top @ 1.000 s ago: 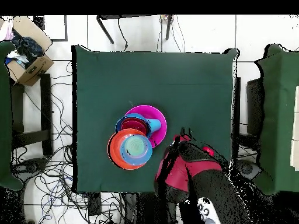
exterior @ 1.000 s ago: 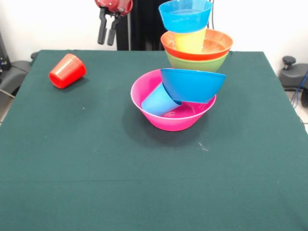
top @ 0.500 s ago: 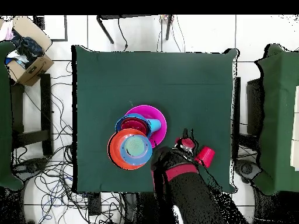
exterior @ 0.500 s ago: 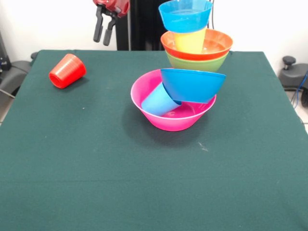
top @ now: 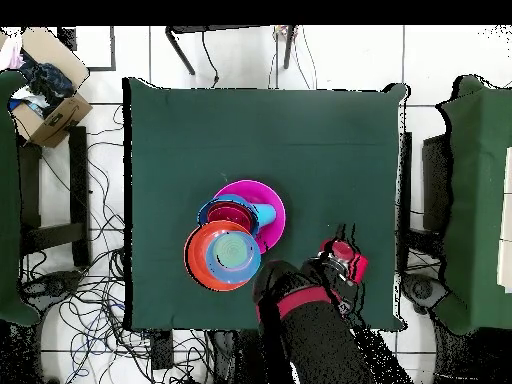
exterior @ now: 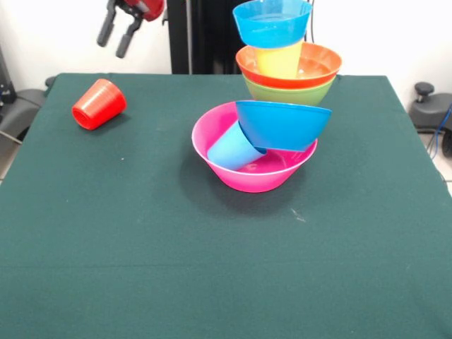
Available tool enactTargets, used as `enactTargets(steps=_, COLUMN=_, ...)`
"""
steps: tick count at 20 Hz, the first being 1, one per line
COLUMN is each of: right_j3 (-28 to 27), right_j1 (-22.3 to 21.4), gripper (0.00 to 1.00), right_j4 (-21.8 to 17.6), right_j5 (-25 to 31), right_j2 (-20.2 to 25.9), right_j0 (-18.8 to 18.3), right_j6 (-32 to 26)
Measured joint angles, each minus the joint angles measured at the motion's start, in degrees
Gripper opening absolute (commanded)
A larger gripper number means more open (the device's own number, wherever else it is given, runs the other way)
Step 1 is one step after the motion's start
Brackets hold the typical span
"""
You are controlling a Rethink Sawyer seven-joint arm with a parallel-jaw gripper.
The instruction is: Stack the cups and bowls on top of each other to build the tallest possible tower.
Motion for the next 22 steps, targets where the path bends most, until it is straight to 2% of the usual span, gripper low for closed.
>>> enactTargets(steps=5, right_j3=0.2, right_j1=1.2, gripper=1.0, right_j4=-2.6, right_j5=3.5, right_j2=-0.5, right_j0=0.0, right_j6=0.2)
enactTargets(steps=15, right_j3=0.9, right_j1=5.5, gripper=1.0, right_j4=-5.1, right_j5=9.3, right_j2=-0.5, right_j0=0.9, right_j6=0.5)
enactTargets(steps=22, right_j3=2.1, right_j1=7.3, gripper=1.0, right_j4=-5.9, right_j5=10.6, right_j2=-0.4, right_j0=0.8, right_j6=3.3)
